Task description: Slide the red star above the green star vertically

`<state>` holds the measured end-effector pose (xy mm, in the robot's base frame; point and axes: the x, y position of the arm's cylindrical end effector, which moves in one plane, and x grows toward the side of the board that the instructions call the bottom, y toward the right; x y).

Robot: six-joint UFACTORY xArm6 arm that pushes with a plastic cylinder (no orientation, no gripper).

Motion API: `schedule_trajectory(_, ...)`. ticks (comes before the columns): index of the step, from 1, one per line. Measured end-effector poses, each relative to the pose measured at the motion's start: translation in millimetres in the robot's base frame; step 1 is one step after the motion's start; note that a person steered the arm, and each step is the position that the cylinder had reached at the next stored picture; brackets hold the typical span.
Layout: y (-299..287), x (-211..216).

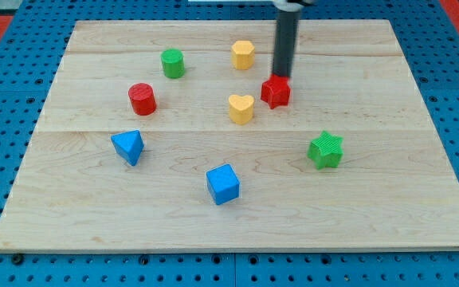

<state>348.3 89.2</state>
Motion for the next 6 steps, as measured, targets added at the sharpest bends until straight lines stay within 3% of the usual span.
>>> schedule_trajectory(2,-82.6,-11.6)
schedule_trajectory(4,11.9,30.1)
schedule_trajectory(5,21.0,29.3)
schedule_trajectory(6,7.9,-11.6)
